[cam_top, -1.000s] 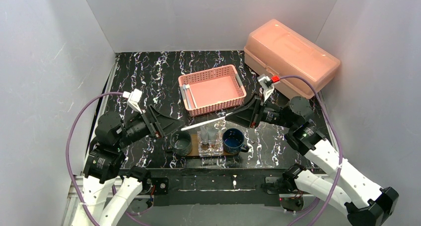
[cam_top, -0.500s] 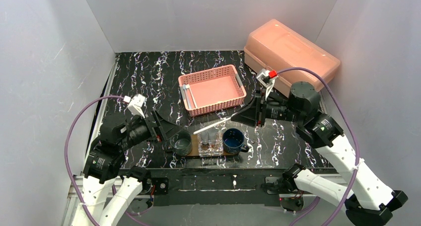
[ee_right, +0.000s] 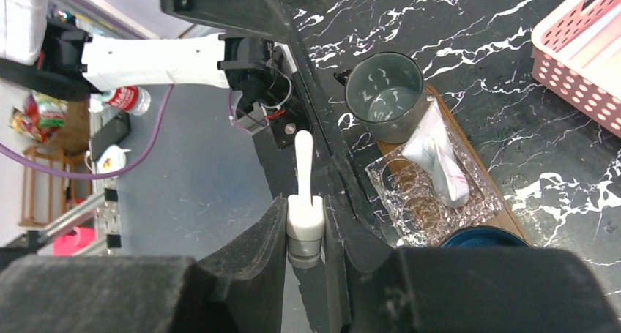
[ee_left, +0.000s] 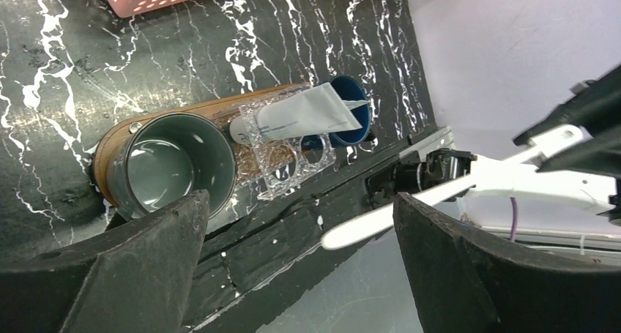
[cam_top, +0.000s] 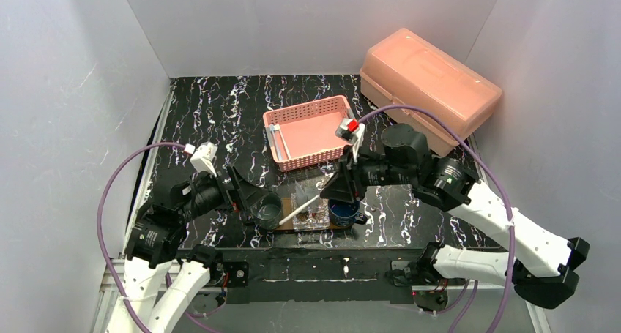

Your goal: Prepare toiletry sets of a toothbrush and toothpaste on the tray

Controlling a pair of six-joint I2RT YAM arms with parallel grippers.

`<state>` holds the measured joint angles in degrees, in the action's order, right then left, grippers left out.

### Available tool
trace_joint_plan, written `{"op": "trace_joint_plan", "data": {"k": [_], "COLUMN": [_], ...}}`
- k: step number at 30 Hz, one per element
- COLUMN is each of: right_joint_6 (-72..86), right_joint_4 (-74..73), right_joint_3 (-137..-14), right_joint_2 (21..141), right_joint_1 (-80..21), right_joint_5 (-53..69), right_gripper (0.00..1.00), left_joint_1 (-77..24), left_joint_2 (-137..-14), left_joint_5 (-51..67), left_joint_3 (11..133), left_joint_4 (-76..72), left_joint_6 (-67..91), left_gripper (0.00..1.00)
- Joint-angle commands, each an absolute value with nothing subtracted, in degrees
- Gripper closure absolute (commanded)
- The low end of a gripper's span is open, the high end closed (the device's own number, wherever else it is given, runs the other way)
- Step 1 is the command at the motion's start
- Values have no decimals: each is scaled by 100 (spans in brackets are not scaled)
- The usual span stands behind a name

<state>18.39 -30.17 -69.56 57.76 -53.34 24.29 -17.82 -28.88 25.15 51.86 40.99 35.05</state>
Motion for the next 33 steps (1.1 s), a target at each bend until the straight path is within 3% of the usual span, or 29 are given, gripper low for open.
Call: {"op": "trace_joint_plan", "data": {"k": [1, 7, 21, 33], "right_joint_6": [1511, 1420, 1772, 2164], "right_joint_4": [-3323, -4019, -6072, -6464], "right_joint_3": [-7541, -7974, -9401, -9217], "right_joint_2": [5883, 6305, 7392, 7238], "right_joint_1": [-5812, -6378, -8508, -8850], "right_joint_5": [1538, 822, -2711, -3667], "right_gripper": [99, 99, 99, 99], "left_joint_1": [-1781, -1780, -1784, -1785], "left_joint_2": [-2950, -2948, -2917, -2867], "left_joint_5": [2425, 2273, 2112, 2048], "left_joint_3": [5060, 4913, 4693, 4545], "left_joint_4": [4247, 4326, 4377, 4360], "left_joint_6": [3254, 3125, 2946, 2834], "left_gripper": [4, 4, 4, 3]}}
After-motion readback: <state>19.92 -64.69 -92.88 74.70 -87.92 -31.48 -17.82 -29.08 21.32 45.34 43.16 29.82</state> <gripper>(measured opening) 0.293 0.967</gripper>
